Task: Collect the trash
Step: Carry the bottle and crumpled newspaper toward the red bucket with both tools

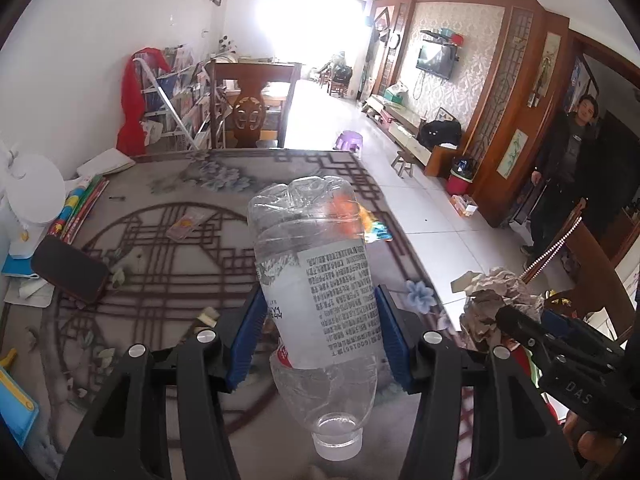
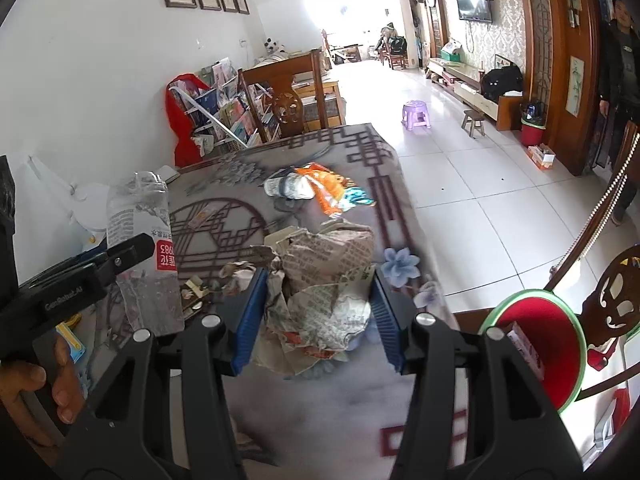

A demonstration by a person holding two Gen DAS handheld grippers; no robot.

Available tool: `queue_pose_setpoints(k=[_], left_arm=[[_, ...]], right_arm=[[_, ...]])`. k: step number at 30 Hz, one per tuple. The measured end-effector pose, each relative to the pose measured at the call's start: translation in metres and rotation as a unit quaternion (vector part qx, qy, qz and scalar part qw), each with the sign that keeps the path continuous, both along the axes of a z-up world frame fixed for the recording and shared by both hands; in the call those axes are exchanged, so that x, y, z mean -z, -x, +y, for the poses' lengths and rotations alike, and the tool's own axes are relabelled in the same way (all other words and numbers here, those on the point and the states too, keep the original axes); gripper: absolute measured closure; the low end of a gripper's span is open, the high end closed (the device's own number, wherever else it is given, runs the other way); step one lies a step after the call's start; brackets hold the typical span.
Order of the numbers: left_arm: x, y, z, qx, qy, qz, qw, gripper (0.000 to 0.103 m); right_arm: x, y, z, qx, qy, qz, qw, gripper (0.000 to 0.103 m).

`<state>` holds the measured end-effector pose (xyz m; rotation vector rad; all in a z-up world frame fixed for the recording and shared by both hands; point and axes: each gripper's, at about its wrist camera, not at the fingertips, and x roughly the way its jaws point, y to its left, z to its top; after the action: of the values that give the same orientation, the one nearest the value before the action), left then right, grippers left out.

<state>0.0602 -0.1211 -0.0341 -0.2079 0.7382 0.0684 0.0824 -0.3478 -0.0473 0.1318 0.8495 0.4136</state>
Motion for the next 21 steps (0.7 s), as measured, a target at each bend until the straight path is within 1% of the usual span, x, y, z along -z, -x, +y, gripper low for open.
queue_pose_setpoints(k=[6,10,16,21], left_arm=[[-0.002,-0.009,-0.045,0.024,0.002,0.001,0.9997,0.051],[0.000,-0.019,-0.075,0.046,0.011,0.003,0.9989,0.051],[0.006,-0.038,-0.123,0.085,0.021,0.008,0.9961,0.052],[0.014,-0.056,-0.165,0.125,0.032,0.016,0.9915,0.052]], right_arm=[[0.006,-0.007,-0.040,0.019,-0.003,0.005,1.000,0.053],[0.014,-0.010,-0.070,0.039,0.004,0.012,0.999,0.053],[0.024,-0.011,-0.118,0.080,0.017,0.023,0.996,0.053],[0.034,-0.010,-0.158,0.111,0.027,0.036,0.993,0.053]])
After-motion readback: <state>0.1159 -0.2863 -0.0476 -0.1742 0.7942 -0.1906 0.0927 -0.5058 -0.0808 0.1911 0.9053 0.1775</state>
